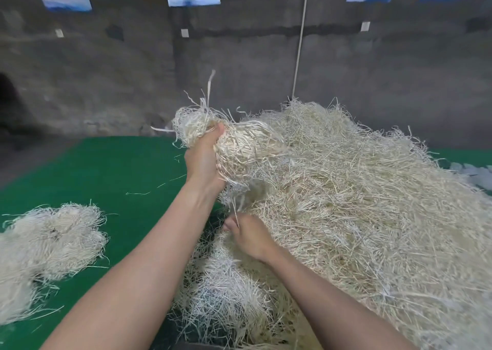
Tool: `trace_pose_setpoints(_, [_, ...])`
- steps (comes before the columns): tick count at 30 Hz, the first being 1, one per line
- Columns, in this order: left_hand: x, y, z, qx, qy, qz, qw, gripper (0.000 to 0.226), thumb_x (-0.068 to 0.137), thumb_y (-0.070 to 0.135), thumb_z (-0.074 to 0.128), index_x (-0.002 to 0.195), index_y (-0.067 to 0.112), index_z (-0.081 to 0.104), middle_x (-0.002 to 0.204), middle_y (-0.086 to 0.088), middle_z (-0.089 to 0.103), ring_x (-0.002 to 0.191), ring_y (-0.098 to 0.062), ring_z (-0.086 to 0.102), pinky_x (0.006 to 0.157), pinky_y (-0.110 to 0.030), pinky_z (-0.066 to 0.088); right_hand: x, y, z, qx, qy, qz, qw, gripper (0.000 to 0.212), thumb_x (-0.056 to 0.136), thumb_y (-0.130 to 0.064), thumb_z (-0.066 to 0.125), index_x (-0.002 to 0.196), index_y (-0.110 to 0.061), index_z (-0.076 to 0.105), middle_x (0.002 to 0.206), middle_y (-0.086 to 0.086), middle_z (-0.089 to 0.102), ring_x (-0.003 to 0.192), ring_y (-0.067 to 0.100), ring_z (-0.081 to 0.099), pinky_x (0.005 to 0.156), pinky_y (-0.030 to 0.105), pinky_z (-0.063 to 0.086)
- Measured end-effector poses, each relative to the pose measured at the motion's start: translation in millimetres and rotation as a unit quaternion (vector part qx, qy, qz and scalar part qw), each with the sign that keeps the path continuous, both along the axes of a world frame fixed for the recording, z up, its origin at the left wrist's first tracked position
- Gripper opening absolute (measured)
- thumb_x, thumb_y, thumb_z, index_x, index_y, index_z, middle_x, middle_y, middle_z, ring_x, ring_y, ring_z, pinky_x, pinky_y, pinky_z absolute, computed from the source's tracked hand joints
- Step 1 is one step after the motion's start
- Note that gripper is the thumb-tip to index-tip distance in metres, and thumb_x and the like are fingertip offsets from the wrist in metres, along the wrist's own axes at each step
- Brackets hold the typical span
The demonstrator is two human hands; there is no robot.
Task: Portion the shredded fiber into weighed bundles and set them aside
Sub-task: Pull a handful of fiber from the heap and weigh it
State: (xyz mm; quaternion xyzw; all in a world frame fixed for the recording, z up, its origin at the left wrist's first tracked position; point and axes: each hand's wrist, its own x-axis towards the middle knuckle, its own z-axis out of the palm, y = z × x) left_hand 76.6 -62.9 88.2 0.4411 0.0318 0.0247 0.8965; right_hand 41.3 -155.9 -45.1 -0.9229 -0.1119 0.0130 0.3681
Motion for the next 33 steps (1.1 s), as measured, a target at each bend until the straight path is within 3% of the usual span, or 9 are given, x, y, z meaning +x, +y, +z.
trace_pose_setpoints(4, [4.3, 19.8, 0.3, -0.016, 0.004, 0.021, 1.000, 0.047, 0.074, 0.021, 0.076, 0.118, 0.011, 0.062, 0.128, -0.013, 0.059, 0.116, -0.033, 0.056, 0.099, -0.055, 0.043, -3.3, -41.2, -28.1, -0.262, 0.025, -0.028, 0.964, 0.016, 0.096, -0.004, 0.040, 0.092, -0.008, 0.055, 0.084, 0.001, 0.055, 0.082, 0.016, 0.058, 0.080, 0.024, 0.053])
trace_pose_setpoints(7, [1.8, 23.6, -7.3, -0.042, 0.019, -0.014, 0.999, 0.044, 0.082, 0.024, 0.068, 0.124, 0.013, 0.058, 0.122, -0.012, 0.062, 0.104, -0.031, 0.064, 0.086, -0.048, 0.053, -14.5, -42.2, -5.0, 0.050, 0.019, -0.039, 0.998, 0.045, 0.086, -0.018, 0.064, 0.129, -0.018, 0.049, 0.106, -0.007, 0.055, 0.094, 0.007, 0.056, 0.085, 0.019, 0.052])
trace_pose_setpoints(11, [-21.8, 0.2, -23.3, -0.145, 0.053, -0.096, 0.983, 0.037, 0.086, 0.028, 0.063, 0.116, 0.006, 0.059, 0.100, -0.015, 0.071, 0.082, -0.029, 0.071, 0.062, -0.035, 0.057, -26.4, -12.2, 50.1, 0.554, 0.068, 0.058, 0.828, 0.127, 0.043, -0.045, 0.089, 0.142, -0.051, 0.010, 0.125, -0.016, 0.045, 0.103, 0.007, 0.058, 0.089, 0.029, 0.050])
trace_pose_setpoints(16, [-53.8, -18.4, -71.5, 0.287, -0.094, 0.061, 0.951, 0.055, 0.079, 0.001, 0.069, 0.129, 0.007, 0.047, 0.107, 0.000, 0.065, 0.094, 0.001, 0.064, 0.073, -0.011, 0.053, -24.0, 7.8, 76.1, 0.750, 0.117, -0.023, 0.651, 0.092, 0.061, -0.069, 0.069, 0.132, -0.013, 0.050, 0.124, 0.017, 0.062, 0.114, 0.033, 0.060, 0.099, 0.051, 0.045])
trace_pose_setpoints(18, [-67.1, -13.6, -81.2, 0.339, -0.086, -0.010, 0.937, 0.064, 0.080, -0.002, 0.067, 0.134, 0.012, 0.037, 0.112, -0.014, 0.063, 0.089, -0.013, 0.066, 0.077, -0.022, 0.056, -22.3, 0.4, 78.6, 0.778, 0.129, -0.059, 0.612, 0.080, 0.073, -0.065, 0.061, 0.129, -0.010, 0.051, 0.119, 0.023, 0.062, 0.105, 0.038, 0.063, 0.092, 0.052, 0.049])
trace_pose_setpoints(23, [-96.6, 2.2, -87.6, 0.248, -0.101, -0.157, 0.951, 0.057, 0.068, 0.025, 0.079, 0.118, 0.021, 0.051, 0.111, -0.004, 0.060, 0.092, -0.015, 0.061, 0.079, -0.031, 0.053, -24.6, 1.3, 66.9, 0.583, 0.089, -0.320, 0.741, 0.037, 0.095, -0.040, 0.048, 0.096, -0.004, 0.057, 0.100, 0.014, 0.063, 0.080, 0.022, 0.069, 0.073, 0.034, 0.058])
trace_pose_setpoints(28, [-124.3, 10.1, -95.0, 0.242, -0.040, 0.018, 0.969, 0.102, 0.048, 0.081, 0.067, 0.136, 0.061, 0.019, 0.152, 0.015, 0.025, 0.131, -0.007, 0.035, 0.101, -0.047, 0.037, -48.3, 11.5, 60.4, 0.456, -0.077, -0.333, 0.822, 0.059, 0.096, -0.030, 0.049, 0.145, -0.016, 0.020, 0.133, 0.003, 0.043, 0.116, -0.004, 0.048, 0.089, 0.010, 0.033])
trace_pose_setpoints(30, [-130.4, 9.2, -93.6, 0.232, -0.022, -0.057, 0.971, 0.090, 0.056, 0.085, 0.057, 0.136, 0.063, 0.021, 0.156, 0.017, 0.012, 0.136, -0.010, 0.022, 0.109, -0.053, 0.024, -65.3, 29.1, 47.9, 0.397, -0.083, -0.297, 0.865, 0.063, 0.097, -0.024, 0.050, 0.148, -0.022, 0.014, 0.143, -0.002, 0.036, 0.118, -0.012, 0.035, 0.094, 0.013, 0.031])
trace_pose_setpoints(33, [-126.4, 28.1, -87.2, 0.249, 0.013, -0.023, 0.968, 0.073, 0.074, 0.067, 0.052, 0.135, 0.027, 0.043, 0.144, -0.001, 0.039, 0.120, -0.006, 0.043, 0.104, -0.034, 0.028, -81.1, 39.2, 44.9, 0.410, 0.062, -0.252, 0.874, 0.083, 0.089, -0.033, 0.061, 0.151, -0.022, 0.005, 0.156, 0.003, 0.017, 0.138, 0.020, 0.027, 0.105, 0.039, 0.033])
